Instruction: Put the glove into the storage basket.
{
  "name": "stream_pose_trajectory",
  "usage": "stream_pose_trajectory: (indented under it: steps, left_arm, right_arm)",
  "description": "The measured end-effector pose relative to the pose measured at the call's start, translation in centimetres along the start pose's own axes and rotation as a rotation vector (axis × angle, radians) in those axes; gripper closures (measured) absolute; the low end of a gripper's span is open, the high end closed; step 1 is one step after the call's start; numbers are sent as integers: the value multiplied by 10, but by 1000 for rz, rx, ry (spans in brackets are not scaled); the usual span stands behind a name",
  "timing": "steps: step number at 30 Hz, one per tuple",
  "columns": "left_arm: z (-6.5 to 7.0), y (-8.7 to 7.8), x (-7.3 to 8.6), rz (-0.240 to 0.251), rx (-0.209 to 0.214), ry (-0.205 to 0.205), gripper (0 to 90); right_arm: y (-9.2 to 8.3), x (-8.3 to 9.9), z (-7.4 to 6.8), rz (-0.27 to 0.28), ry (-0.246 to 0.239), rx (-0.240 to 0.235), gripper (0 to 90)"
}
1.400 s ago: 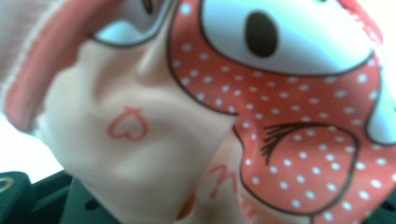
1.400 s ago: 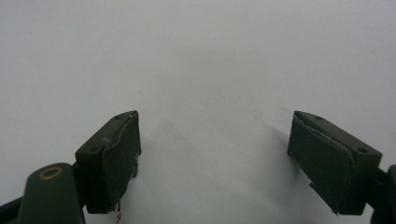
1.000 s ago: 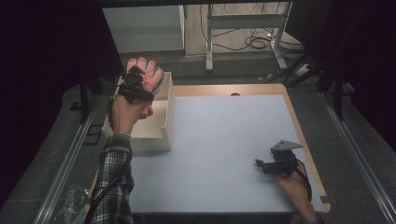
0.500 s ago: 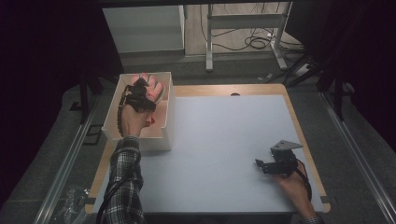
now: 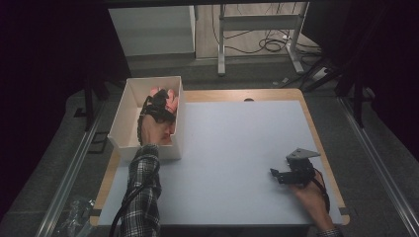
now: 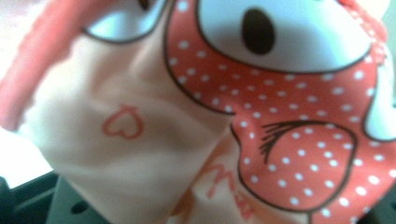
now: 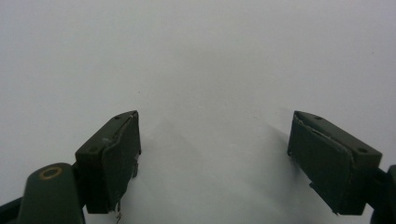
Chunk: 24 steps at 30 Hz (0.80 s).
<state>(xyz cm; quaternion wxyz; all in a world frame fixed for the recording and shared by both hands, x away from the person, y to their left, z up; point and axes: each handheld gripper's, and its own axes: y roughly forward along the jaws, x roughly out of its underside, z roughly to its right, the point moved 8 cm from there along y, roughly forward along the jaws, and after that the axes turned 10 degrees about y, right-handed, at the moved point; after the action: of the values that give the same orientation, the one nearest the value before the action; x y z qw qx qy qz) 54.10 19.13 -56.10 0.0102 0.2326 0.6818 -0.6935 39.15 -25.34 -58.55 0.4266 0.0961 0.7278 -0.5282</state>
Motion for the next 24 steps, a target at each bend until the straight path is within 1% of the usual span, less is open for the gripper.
stream_pose_trajectory:
  steps: [2,3,5,8,10,12,14,15,18,20,24]
  left_arm:
    - [3,7,1,-18,19,-1,284]
    - [3,10,1,-25,17,3,264]
    - [2,15,2,-15,37,-8,228]
    - [2,17,3,-22,71,-29,171]
    - [1,15,4,-28,87,-24,149]
    - [1,14,6,-40,100,-28,114]
    - [0,12,7,-27,120,-15,85]
    - [0,10,8,-19,122,-16,70]
    - [0,4,6,27,141,-12,46]
    - [0,-2,5,49,143,-6,42]
    - [-1,-12,4,73,137,0,39]
  right_arm:
    - [0,0,0,0,0,0,175]
    - [0,0,0,0,0,0,175]
    - [0,0,0,0,0,0,175]
    - [0,0,0,1,0,0,174]
    - [0,0,0,0,0,0,175]
    - [0,0,0,0,0,0,175]
    - [0,0,0,0,0,0,175]
    - [0,0,0,0,0,0,175]
    - [0,0,0,0,0,0,175]
    - [0,0,0,0,0,0,175]
    - [0,0,0,0,0,0,175]
